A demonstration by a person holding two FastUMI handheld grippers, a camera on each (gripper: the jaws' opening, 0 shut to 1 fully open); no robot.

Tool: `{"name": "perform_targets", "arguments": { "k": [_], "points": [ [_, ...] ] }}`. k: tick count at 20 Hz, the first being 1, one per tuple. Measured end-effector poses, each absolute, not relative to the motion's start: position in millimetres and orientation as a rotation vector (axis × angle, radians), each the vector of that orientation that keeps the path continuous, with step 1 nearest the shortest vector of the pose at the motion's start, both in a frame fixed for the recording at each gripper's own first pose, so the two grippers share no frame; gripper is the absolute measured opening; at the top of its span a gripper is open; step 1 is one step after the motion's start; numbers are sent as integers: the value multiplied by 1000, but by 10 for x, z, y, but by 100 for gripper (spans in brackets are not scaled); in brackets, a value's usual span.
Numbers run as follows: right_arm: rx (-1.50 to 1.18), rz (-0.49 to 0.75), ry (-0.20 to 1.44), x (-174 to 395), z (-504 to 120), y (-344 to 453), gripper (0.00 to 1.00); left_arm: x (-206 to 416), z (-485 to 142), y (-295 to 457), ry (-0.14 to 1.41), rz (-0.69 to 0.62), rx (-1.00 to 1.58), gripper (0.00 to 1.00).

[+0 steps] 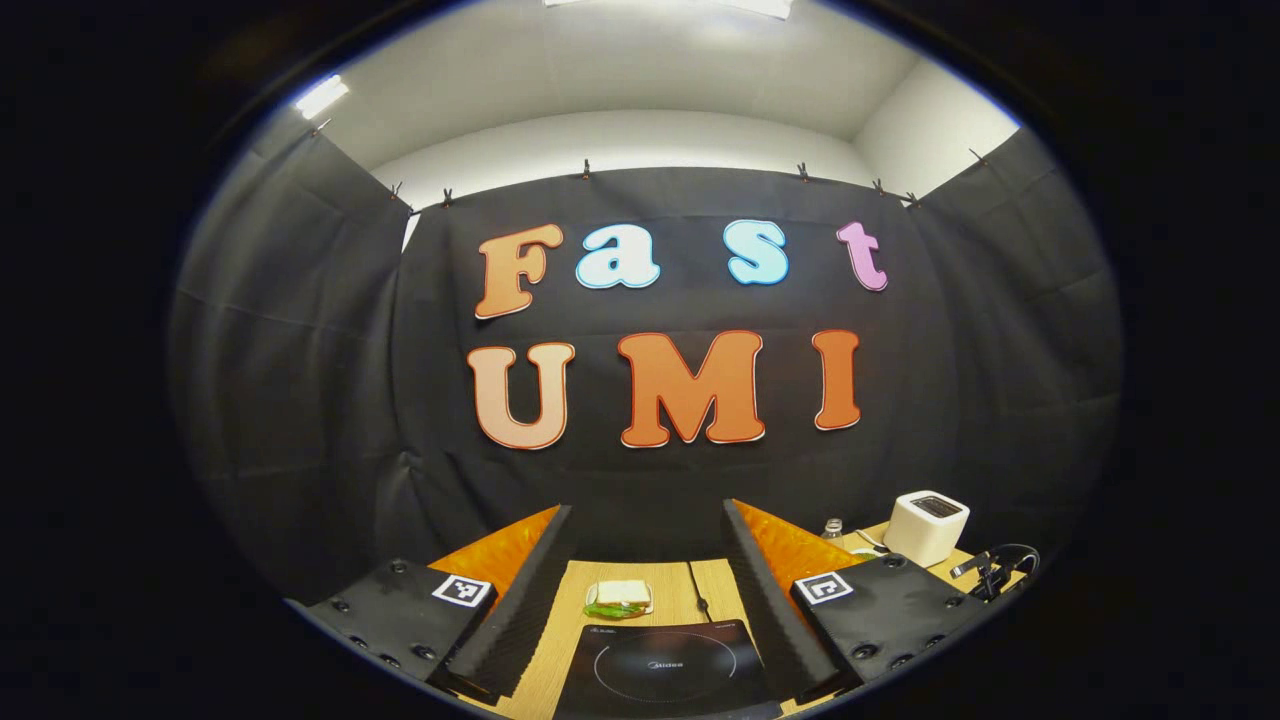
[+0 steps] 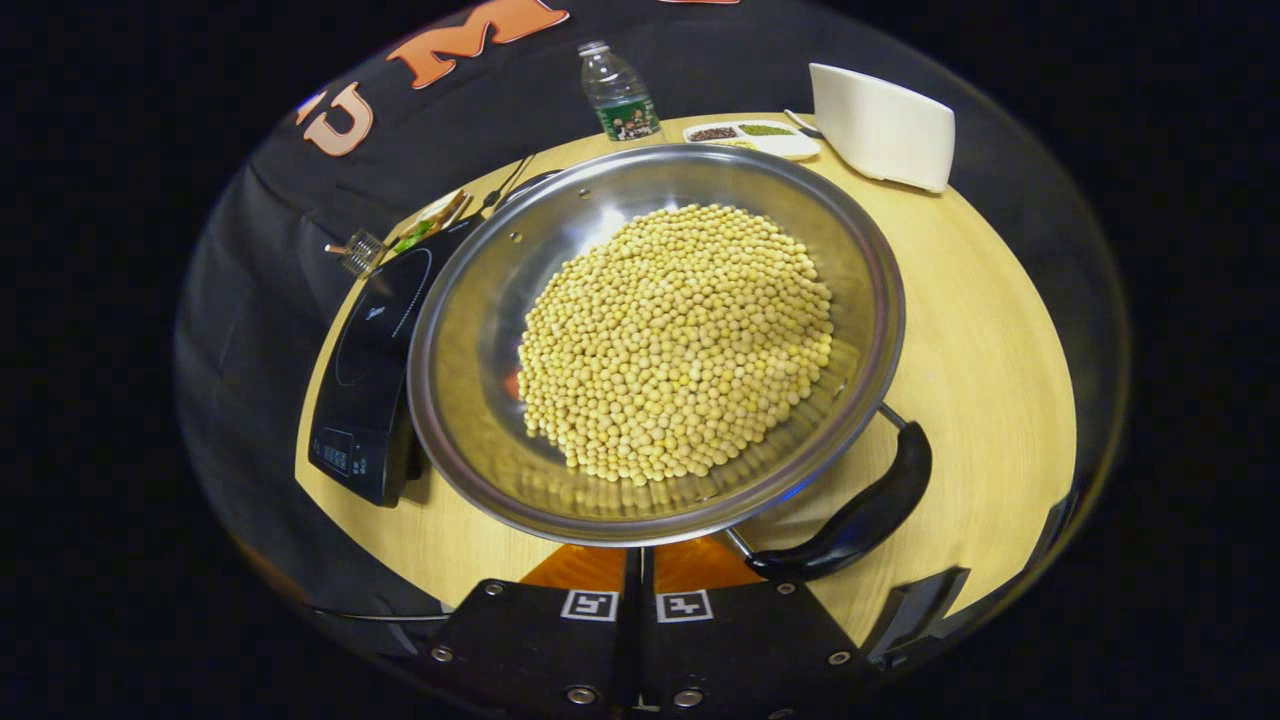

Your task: First push the handle of the pot to place it horizontally, then grasp the pot with both hands and set it on the induction cooktop.

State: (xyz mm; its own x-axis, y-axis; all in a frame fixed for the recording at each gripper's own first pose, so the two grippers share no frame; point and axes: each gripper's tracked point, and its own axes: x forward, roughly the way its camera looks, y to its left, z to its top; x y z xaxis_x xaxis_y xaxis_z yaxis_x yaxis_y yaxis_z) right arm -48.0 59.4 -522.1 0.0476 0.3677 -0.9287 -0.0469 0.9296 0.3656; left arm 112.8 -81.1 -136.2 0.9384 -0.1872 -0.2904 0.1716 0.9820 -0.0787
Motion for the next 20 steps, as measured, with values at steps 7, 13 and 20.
{"name": "perform_targets", "arguments": {
  "k": [7, 13, 20],
  "points": [
    [218, 140, 1501, -328, -5457, -49, 0, 1210, -1499, -857, 327, -187, -55, 95],
    [226, 8, 1464, -101, -5523, -417, 1, 1228, -1582, -915, 341, -196, -58, 95],
    [161, -78, 1405, 219, -5544, -720, 1, 1248, -1639, -1010, 347, -208, -35, 96]
  ]
}}
